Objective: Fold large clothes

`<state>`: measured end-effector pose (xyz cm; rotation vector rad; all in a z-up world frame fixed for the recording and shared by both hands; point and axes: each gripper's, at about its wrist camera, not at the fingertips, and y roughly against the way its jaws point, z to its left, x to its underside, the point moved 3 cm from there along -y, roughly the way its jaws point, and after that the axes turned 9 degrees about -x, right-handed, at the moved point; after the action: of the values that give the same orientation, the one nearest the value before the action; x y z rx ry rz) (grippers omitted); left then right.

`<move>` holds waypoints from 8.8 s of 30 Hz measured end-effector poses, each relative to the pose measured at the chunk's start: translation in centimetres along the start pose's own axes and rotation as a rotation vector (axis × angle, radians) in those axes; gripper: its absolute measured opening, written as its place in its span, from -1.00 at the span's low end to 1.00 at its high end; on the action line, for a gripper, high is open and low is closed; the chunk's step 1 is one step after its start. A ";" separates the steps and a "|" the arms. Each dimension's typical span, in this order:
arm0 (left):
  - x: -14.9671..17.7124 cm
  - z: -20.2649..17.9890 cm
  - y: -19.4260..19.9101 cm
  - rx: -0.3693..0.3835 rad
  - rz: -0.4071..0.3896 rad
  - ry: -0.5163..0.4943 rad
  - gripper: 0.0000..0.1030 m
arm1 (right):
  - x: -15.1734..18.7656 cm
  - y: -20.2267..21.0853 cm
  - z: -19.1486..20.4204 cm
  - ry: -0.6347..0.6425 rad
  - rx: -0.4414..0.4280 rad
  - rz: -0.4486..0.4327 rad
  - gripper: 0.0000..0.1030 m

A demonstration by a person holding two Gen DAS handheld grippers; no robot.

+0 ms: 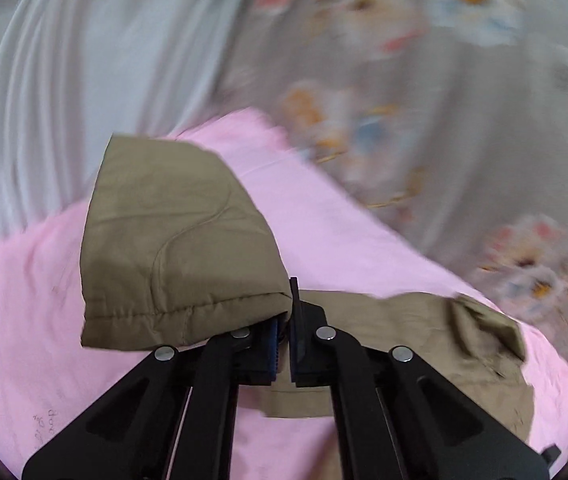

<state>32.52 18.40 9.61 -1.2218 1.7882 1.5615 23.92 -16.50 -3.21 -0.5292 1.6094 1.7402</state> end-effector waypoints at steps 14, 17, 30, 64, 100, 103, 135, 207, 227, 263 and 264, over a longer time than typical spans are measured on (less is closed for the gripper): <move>17.8 -28.9 6.8 0.365 0.208 -0.441 -0.80 | 4.1 10.6 -13.1 -0.173 0.098 -0.059 0.14; 23.8 -30.6 5.1 0.355 0.344 -0.480 0.05 | 5.3 11.6 -15.2 -0.202 0.108 -0.050 0.14; 14.4 -16.4 -2.5 0.245 0.371 -0.047 0.64 | 1.7 9.0 -15.9 -0.284 -0.089 -0.054 0.29; 17.0 -15.1 -11.2 -0.070 0.274 -0.285 -0.90 | -2.5 -1.4 -14.3 -0.108 0.024 0.070 -0.92; 21.1 -22.5 -8.8 -0.071 0.163 -0.459 0.00 | -1.6 -3.7 -6.7 -0.052 -0.096 0.053 -0.94; 21.1 -22.6 -8.9 -0.077 0.161 -0.465 0.00 | -1.7 -3.6 -6.7 -0.052 -0.097 0.053 -0.94; 10.6 -28.6 -17.4 0.143 0.407 -0.114 -0.10 | -11.5 -9.6 -18.4 -0.528 -0.358 -0.025 -0.16; 12.4 -32.5 -22.1 -0.130 0.167 -0.578 -1.00 | -14.3 -15.9 -16.0 -0.070 0.035 0.006 -1.00; 12.2 -32.7 -21.9 -0.154 0.166 -0.599 -1.00 | -14.3 -15.8 -16.0 -0.083 0.029 0.005 -1.00; 22.0 1.5 10.0 0.116 0.439 -0.079 0.21 | 20.7 19.7 -17.1 -0.340 -0.101 0.000 0.03; 22.1 1.0 10.1 0.160 0.461 -0.089 -0.21 | 20.5 19.6 -16.8 -0.325 -0.121 0.005 -0.26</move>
<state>12.86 11.93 -3.18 -0.6828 2.1920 1.6356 -6.71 -28.17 -6.56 -0.2801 1.2853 1.8279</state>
